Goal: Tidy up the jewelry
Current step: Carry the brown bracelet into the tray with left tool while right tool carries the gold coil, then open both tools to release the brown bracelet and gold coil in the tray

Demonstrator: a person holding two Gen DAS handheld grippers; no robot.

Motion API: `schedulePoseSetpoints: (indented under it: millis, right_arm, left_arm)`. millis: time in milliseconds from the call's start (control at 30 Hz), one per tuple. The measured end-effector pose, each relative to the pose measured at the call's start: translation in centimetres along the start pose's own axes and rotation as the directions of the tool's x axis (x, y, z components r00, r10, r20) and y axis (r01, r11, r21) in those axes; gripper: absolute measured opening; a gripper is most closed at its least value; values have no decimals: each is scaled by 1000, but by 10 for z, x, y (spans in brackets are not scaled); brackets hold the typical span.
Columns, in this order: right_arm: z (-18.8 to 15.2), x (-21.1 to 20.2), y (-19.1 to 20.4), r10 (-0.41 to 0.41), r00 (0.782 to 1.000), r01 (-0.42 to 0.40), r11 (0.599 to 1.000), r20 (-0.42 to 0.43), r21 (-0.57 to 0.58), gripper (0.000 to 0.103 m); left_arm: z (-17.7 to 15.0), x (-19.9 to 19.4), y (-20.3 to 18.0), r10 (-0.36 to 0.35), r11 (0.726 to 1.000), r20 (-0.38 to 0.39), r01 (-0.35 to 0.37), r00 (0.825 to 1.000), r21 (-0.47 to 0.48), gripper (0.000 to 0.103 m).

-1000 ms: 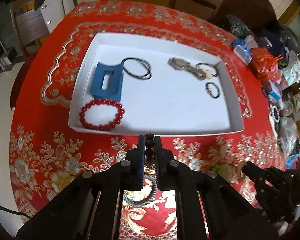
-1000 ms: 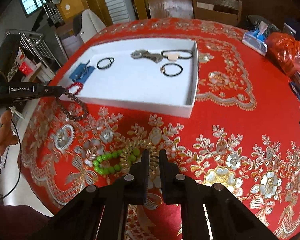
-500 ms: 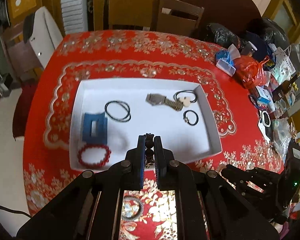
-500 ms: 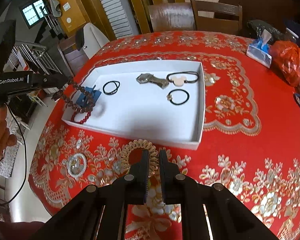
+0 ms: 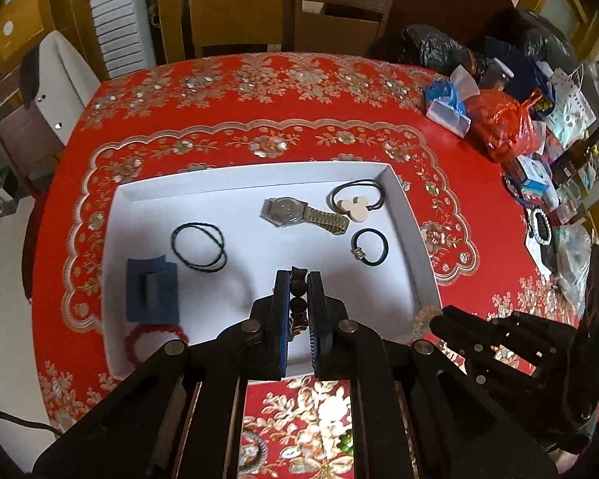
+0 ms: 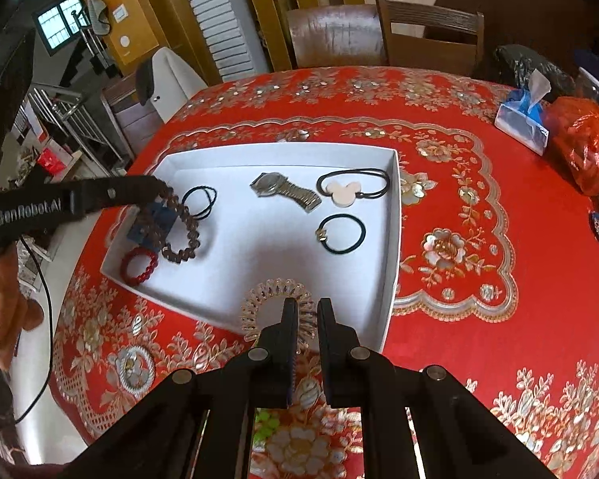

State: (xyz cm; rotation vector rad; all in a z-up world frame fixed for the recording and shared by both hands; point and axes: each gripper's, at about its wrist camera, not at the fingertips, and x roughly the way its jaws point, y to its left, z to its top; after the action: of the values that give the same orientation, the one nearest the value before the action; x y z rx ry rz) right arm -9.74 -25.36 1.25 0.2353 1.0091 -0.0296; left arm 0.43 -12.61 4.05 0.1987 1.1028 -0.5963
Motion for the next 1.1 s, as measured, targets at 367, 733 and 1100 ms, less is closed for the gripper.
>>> schedulePoseSetpoints:
  millis: [367, 733, 1100]
  right_arm:
    - [18, 45, -10, 12, 995, -11, 1000, -96, 4, 9]
    - [28, 87, -13, -20, 987, 16, 1000, -157, -27, 9]
    - [34, 86, -20, 4, 989, -2, 1000, -150, 11, 10]
  left_arm:
    - [13, 54, 1, -16, 999, -80, 13, 997, -44, 7]
    - [-7, 89, 58, 55, 985, -168, -81, 984, -155, 7]
    - [-12, 86, 60, 81, 980, -170, -110, 982, -167, 20]
